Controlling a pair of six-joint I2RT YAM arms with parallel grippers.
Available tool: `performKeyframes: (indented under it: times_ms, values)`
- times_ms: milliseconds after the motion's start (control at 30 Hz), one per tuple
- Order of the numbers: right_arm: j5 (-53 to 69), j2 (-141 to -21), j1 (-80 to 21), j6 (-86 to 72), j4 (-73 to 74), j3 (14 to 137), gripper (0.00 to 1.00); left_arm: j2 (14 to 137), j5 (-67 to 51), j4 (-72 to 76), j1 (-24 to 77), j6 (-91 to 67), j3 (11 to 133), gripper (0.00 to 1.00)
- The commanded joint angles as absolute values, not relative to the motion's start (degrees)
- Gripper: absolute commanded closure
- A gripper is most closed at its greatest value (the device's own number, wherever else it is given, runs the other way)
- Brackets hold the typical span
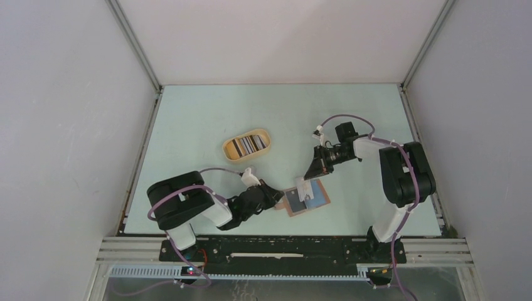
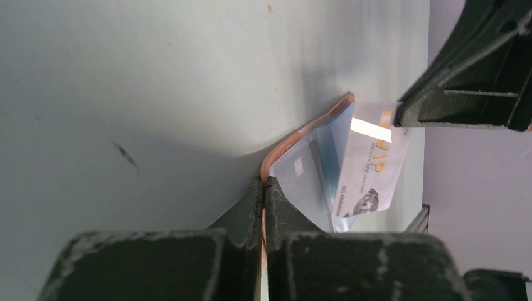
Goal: Put the credit cards into the card holder
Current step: Move the card holder to the center of the board.
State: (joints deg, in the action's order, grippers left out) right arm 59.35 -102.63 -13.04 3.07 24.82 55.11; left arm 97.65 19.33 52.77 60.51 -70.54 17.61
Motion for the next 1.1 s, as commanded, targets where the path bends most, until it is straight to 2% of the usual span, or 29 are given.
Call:
performKeyframes:
  times_ms: [0,167,300,333,433,500,567,700,833,1067]
  values:
    - [61.38,-98.15,-10.01,3.59,25.67,56.78,1.0,97.37,25.27,48.11,57.9,-67.91,19.34,1.0]
    - [62.17,-97.71,-8.71,2.95,25.05,56.78,1.0,94.28,29.91,44.58,54.85,-64.28,21.61,1.0]
    - [62.89,-98.53,-8.79,1.06,22.7,56.78,1.0,94.09,28.59,44.24,53.47,-62.05,22.25,0.98]
    - [63.07,-98.76,-8.79,0.46,21.82,56.82,1.0,93.94,28.09,44.79,53.38,-62.42,21.6,0.91]
    - [62.95,-100.06,-9.31,0.26,21.28,58.69,1.0,92.24,26.79,47.66,53.35,-63.44,18.92,0.57]
    - [62.81,-101.4,-9.92,0.26,21.37,60.16,1.0,89.61,26.31,47.62,53.43,-62.83,17.48,0.46]
    - [62.4,-102.39,-10.55,0.26,21.13,61.42,1.0,86.37,25.87,46.77,53.44,-61.48,16.28,0.43]
    - [61.81,-105.1,-11.68,-0.87,20.75,63.39,1.0,79.75,22.11,45.77,53.44,-54.4,15.13,0.42]
    - [61.04,-107.44,-12.51,-2.67,19.64,63.8,1.0,79.94,16.95,49.97,53.25,-47.43,15.26,0.56]
    - [57.48,-108.13,-12.57,-3.24,19.42,64.07,1.0,88.83,8.49,62.43,52.69,-46.48,16.65,0.73]
